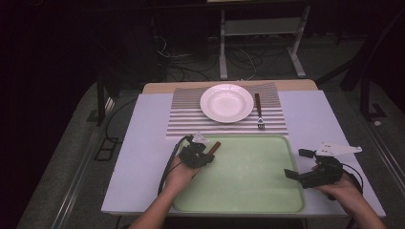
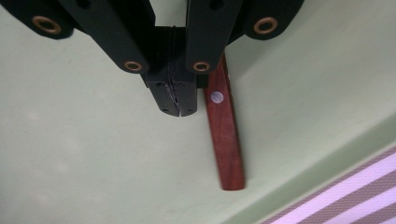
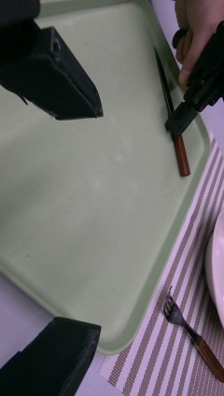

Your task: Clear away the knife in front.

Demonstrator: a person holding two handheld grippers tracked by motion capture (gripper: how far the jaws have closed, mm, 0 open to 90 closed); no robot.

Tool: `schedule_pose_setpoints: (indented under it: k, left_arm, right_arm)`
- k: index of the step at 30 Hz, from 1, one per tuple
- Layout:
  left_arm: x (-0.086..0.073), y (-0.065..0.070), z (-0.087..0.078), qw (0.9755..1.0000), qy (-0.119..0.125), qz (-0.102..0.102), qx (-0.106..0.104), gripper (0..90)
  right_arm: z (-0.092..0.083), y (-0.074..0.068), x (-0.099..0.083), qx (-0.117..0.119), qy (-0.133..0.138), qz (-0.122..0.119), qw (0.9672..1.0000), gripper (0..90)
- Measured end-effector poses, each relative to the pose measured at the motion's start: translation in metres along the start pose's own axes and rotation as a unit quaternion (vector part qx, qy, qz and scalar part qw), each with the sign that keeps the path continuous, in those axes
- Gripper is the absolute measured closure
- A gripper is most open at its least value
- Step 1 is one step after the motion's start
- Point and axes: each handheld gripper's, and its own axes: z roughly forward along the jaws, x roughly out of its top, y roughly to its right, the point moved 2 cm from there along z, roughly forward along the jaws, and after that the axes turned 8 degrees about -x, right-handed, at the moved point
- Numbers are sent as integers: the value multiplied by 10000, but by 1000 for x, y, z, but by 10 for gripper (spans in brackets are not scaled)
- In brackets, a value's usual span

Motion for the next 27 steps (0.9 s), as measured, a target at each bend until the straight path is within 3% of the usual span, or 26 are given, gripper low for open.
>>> schedule_pose_setpoints:
  k: [15, 27]
  left_arm:
    - [-14, -17, -19, 9994, 29, -309, 118, 895]
    - [-28, -29, -38, 9987, 7, -433, 270, 895]
  right_arm:
    - [1, 0, 0, -15, -14, -1, 10000, 0]
    - [0, 1, 0, -21, -7, 8, 10000, 0]
